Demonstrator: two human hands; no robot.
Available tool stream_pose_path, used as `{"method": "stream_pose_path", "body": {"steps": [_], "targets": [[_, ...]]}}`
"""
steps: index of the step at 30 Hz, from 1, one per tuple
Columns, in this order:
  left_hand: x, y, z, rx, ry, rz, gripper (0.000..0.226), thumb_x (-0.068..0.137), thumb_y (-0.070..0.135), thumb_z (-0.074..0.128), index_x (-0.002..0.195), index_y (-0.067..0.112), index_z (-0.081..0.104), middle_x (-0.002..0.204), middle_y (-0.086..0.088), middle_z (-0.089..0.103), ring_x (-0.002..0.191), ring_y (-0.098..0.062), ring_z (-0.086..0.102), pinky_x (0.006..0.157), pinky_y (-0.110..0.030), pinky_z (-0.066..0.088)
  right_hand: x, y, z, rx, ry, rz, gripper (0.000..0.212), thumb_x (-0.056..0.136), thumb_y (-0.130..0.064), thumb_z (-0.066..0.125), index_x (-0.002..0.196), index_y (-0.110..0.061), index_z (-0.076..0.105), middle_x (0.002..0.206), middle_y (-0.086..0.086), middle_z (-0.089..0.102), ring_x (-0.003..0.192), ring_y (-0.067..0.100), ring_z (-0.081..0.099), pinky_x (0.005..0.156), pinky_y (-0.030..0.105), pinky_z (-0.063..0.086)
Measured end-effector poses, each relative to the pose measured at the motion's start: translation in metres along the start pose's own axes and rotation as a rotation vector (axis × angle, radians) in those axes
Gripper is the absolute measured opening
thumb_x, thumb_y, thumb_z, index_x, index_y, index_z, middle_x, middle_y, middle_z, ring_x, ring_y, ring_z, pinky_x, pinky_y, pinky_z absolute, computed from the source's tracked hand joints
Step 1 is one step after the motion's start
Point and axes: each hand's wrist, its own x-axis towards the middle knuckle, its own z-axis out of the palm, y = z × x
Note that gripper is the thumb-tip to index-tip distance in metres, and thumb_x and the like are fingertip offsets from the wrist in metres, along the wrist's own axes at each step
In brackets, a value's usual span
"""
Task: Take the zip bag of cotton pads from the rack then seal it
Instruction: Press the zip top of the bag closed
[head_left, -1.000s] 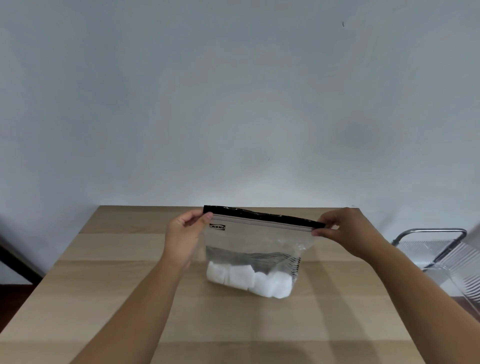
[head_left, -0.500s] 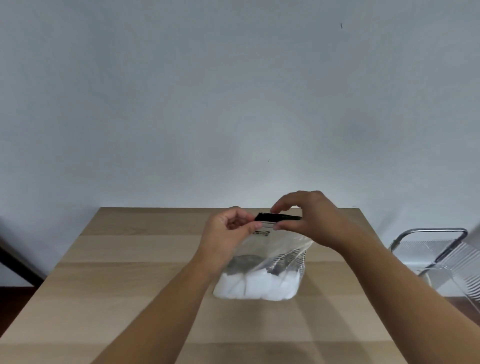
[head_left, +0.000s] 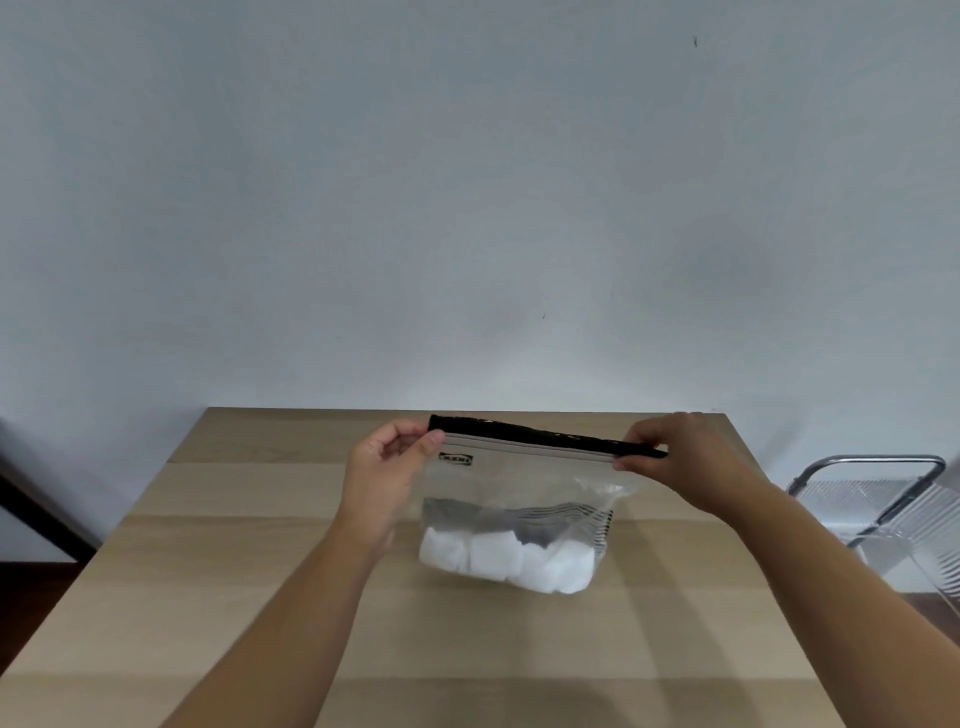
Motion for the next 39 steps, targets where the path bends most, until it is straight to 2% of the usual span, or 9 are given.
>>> {"method": "stream_pose_path", "body": {"steps": [8, 10, 13, 16, 19, 21, 24, 32, 39], "targets": [[0.007, -0.012, -0.012, 0.009, 0.051, -0.052, 0.018, 0.082, 0.0, 0.062, 0.077, 0.018, 0.063, 0.062, 0.009, 0.07, 0.064, 0.002, 0.065, 0.059, -0.01, 0.048, -0.004, 0.018, 0.001, 0.2, 0.047, 0.045, 0.012, 0.072, -0.019, 0.078, 0.064, -0.023, 0.07, 0.067, 0.001, 0.069, 0.071, 0.018, 0.062, 0.072, 0.037, 0.05], [0.008, -0.013, -0.013, -0.004, 0.027, -0.079, 0.018, 0.083, 0.001, 0.06, 0.078, 0.017, 0.062, 0.061, 0.011, 0.07, 0.065, 0.001, 0.066, 0.065, -0.016, 0.047, -0.006, 0.022, 0.005, 0.298, 0.083, 0.075, 0.008, 0.071, -0.019, 0.079, 0.074, -0.023, 0.072, 0.074, -0.001, 0.071, 0.076, 0.018, 0.065, 0.07, 0.029, 0.051], [0.01, -0.014, -0.016, -0.074, -0.007, -0.135, 0.017, 0.085, 0.001, 0.057, 0.078, 0.015, 0.061, 0.062, 0.009, 0.071, 0.065, -0.001, 0.066, 0.072, -0.024, 0.046, -0.01, 0.029, 0.018, 0.46, 0.037, 0.147, 0.034, 0.069, -0.022, 0.081, 0.098, -0.032, 0.068, 0.093, -0.009, 0.069, 0.09, -0.004, 0.062, 0.071, 0.008, 0.046], [0.009, -0.017, -0.018, -0.161, -0.041, -0.194, 0.015, 0.086, 0.003, 0.056, 0.079, 0.015, 0.063, 0.063, 0.007, 0.071, 0.063, -0.002, 0.066, 0.065, -0.015, 0.053, -0.012, 0.035, 0.047, 0.583, -0.143, 0.204, 0.04, 0.071, -0.013, 0.079, 0.107, -0.021, 0.064, 0.108, -0.001, 0.068, 0.104, 0.013, 0.061, 0.088, 0.03, 0.051], [0.009, -0.019, -0.017, -0.175, -0.047, -0.206, 0.01, 0.084, 0.009, 0.057, 0.079, 0.016, 0.064, 0.063, 0.006, 0.071, 0.061, -0.002, 0.063, 0.062, -0.014, 0.051, -0.013, 0.038, 0.074, 0.648, -0.153, 0.221, 0.026, 0.077, -0.011, 0.073, 0.101, -0.019, 0.066, 0.105, 0.006, 0.071, 0.096, 0.014, 0.066, 0.081, 0.025, 0.054], [0.01, -0.022, -0.019, -0.118, -0.042, -0.205, 0.006, 0.083, 0.02, 0.059, 0.082, 0.019, 0.065, 0.073, 0.006, 0.072, 0.07, -0.006, 0.064, 0.069, -0.023, 0.048, -0.011, 0.038, 0.086, 0.634, -0.073, 0.234, 0.012, 0.081, -0.02, 0.07, 0.091, -0.025, 0.068, 0.095, -0.003, 0.073, 0.087, 0.004, 0.066, 0.07, 0.016, 0.05], [0.007, -0.035, -0.024, 0.091, -0.097, -0.227, 0.033, 0.073, 0.042, 0.063, 0.101, 0.024, 0.062, 0.099, 0.007, 0.071, 0.092, -0.007, 0.064, 0.078, -0.024, 0.044, -0.009, 0.039, 0.098, 0.715, 0.02, 0.283, 0.006, 0.085, -0.023, 0.065, 0.086, -0.022, 0.071, 0.082, -0.005, 0.074, 0.077, 0.003, 0.066, 0.07, 0.02, 0.046], [-0.008, -0.091, -0.03, 0.324, -0.009, -0.239, 0.005, 0.086, 0.009, 0.062, 0.089, 0.009, 0.066, 0.085, -0.002, 0.069, 0.079, -0.01, 0.061, 0.061, -0.007, 0.046, -0.012, 0.052, 0.124, 0.727, -0.025, 0.362, 0.006, 0.087, -0.018, 0.063, 0.092, -0.017, 0.067, 0.09, 0.001, 0.073, 0.087, 0.013, 0.067, 0.075, 0.024, 0.047], [-0.018, -0.12, -0.038, 0.331, -0.005, -0.268, 0.01, 0.087, -0.001, 0.057, 0.084, 0.008, 0.063, 0.084, -0.008, 0.068, 0.078, -0.017, 0.063, 0.072, -0.019, 0.052, -0.022, 0.065, 0.144, 0.561, -0.001, 0.459, 0.02, 0.089, -0.017, 0.058, 0.071, -0.016, 0.066, 0.072, 0.009, 0.07, 0.065, 0.016, 0.06, 0.067, 0.032, 0.046]]}}
